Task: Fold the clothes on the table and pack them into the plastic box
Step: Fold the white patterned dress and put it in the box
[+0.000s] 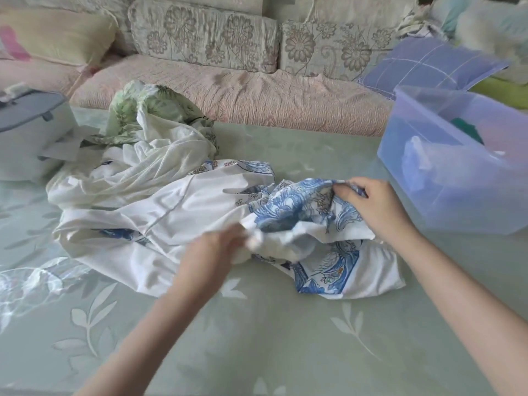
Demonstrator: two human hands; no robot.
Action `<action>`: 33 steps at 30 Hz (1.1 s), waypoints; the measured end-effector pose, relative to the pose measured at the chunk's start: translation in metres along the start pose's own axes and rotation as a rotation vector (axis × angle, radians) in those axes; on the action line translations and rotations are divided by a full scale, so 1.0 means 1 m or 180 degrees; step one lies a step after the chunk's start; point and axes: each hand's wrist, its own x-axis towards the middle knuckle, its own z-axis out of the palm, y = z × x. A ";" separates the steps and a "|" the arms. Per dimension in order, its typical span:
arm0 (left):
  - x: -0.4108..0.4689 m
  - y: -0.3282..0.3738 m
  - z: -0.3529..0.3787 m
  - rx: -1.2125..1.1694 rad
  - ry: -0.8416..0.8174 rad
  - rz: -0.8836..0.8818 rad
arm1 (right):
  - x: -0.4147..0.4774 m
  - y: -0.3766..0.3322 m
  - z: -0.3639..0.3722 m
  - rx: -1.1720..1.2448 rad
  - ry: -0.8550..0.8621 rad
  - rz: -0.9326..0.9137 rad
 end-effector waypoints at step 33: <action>0.017 -0.052 -0.044 -0.0392 -0.0502 -0.0352 | -0.078 -0.061 0.035 0.0188 -0.2635 -0.0413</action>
